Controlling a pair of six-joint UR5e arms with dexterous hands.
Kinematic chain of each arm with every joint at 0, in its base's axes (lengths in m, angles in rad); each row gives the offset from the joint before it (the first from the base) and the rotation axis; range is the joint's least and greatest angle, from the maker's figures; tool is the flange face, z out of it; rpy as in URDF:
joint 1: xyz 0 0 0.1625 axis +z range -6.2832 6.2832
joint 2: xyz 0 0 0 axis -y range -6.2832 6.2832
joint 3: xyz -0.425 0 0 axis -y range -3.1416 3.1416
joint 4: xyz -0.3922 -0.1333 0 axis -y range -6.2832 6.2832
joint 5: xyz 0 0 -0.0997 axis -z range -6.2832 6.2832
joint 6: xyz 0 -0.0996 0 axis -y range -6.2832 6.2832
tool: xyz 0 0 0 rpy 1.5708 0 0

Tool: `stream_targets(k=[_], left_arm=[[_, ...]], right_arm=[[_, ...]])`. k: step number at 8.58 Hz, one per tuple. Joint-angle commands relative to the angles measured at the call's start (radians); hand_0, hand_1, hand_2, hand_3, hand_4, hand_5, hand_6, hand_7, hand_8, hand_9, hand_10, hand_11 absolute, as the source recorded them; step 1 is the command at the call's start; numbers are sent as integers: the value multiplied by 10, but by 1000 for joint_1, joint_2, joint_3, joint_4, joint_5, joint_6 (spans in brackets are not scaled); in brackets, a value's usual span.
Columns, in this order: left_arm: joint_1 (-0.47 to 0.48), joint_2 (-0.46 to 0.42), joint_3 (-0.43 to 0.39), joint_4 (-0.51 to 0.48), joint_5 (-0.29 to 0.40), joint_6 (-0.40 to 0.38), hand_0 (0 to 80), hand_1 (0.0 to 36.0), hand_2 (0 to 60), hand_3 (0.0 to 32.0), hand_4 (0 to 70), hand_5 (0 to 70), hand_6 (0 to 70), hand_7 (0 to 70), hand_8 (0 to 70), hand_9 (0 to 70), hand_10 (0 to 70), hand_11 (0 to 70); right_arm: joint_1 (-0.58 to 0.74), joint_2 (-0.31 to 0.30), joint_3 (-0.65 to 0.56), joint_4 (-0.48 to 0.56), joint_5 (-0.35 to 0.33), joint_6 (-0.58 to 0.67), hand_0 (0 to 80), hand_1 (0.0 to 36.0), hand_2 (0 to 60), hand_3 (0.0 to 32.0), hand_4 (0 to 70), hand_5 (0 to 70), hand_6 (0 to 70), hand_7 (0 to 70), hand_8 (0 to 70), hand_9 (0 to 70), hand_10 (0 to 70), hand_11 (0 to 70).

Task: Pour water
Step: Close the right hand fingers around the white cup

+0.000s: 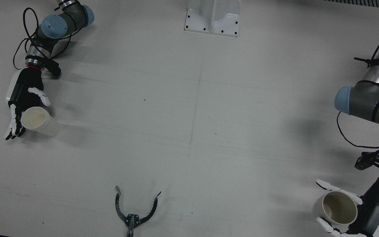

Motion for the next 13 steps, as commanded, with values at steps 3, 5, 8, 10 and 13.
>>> stream_targets(k=[3, 5, 8, 10, 13], left_arm=[[7, 0, 24, 1, -2, 2, 706, 235, 49, 0, 672, 353, 135, 208, 80, 117, 79, 131], [11, 0, 36, 1, -2, 3, 724, 236, 38, 0, 676, 354, 137, 209, 81, 119, 79, 132], [8, 0, 36, -1, -2, 2, 726, 236, 36, 0, 669, 350, 134, 203, 79, 115, 78, 129], [7, 0, 36, -6, -4, 2, 734, 236, 25, 0, 668, 348, 132, 201, 78, 114, 77, 129], [8, 14, 33, -10, -2, -3, 751, 239, 20, 0, 664, 350, 130, 197, 76, 110, 73, 124]], right_arm=[[54, -8, 106, -193, 11, -59, 538, 245, 175, 28, 10, 0, 0, 0, 0, 0, 0, 0], [68, 3, 104, -193, 11, -102, 523, 231, 182, 18, 37, 0, 0, 0, 0, 0, 0, 0], [70, 55, 103, -192, 9, -175, 515, 220, 190, 4, 74, 0, 0, 0, 0, 0, 0, 0], [64, 60, 106, -192, 8, -175, 515, 221, 180, 14, 49, 0, 0, 0, 0, 0, 0, 0], [54, 54, 104, -190, 8, -163, 514, 224, 184, 18, 28, 0, 0, 0, 0, 0, 0, 0]])
